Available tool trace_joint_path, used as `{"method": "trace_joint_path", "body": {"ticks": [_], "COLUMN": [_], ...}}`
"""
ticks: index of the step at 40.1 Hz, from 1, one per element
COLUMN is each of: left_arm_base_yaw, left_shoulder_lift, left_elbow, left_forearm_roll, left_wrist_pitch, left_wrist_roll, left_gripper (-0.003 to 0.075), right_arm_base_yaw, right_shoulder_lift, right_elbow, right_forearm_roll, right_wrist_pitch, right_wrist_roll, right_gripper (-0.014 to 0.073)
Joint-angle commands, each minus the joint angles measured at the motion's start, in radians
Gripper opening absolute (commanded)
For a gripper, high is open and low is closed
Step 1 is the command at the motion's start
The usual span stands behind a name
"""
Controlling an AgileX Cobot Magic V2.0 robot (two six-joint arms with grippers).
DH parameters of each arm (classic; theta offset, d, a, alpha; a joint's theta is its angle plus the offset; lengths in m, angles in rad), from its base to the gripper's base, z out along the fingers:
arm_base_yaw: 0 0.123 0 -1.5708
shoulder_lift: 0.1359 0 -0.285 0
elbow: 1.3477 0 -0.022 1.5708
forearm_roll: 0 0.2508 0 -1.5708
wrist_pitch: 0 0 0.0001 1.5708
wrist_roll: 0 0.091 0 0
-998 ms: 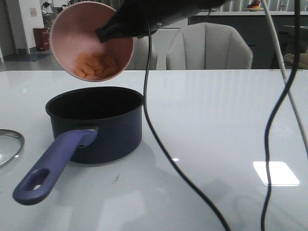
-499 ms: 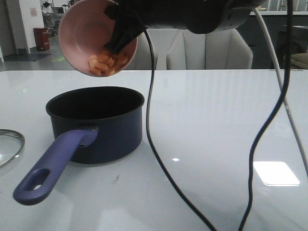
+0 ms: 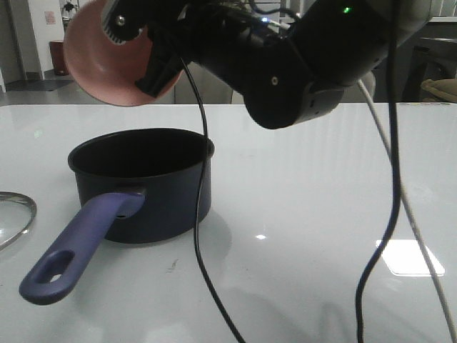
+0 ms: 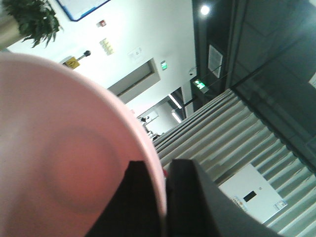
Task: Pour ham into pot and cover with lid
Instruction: 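Lift the pink bowl over the pot and tip it to pour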
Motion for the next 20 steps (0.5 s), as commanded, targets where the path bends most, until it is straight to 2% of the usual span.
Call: {"method": "trace_joint_path", "body": {"ticks": [1,4,8,11,20], "left_arm_base_yaw": [-0.004,-0.004,-0.004,-0.004,-0.004], "left_shoulder_lift": [0.010,0.010,0.010,0.010,0.010], "left_elbow": [-0.028,-0.028,-0.028,-0.028,-0.028], "left_forearm_roll": [-0.005,-0.005,-0.005,-0.005,-0.005], "left_wrist_pitch": [-0.085,-0.085,-0.085,-0.085,-0.085], "left_wrist_roll": [-0.004,-0.004,-0.004,-0.004,-0.004], "left_gripper": [0.0636,0.0636,0.0636,0.0636,0.0636], "right_arm_base_yaw": [0.000,0.002,0.003,0.003,-0.003], "right_shoulder_lift": [-0.056,-0.061,-0.100,-0.148,-0.339], "right_elbow": [-0.022,-0.025,-0.025,-0.025,-0.025], "right_forearm_roll": [0.035,0.108,0.238,0.311,0.515], "right_wrist_pitch": [-0.126,-0.088,0.055,0.225,0.730], "right_wrist_roll": [0.030,0.149,0.313,0.353,0.348], "right_gripper": [0.0146,0.0146,0.0146,0.0146,0.0146]}}
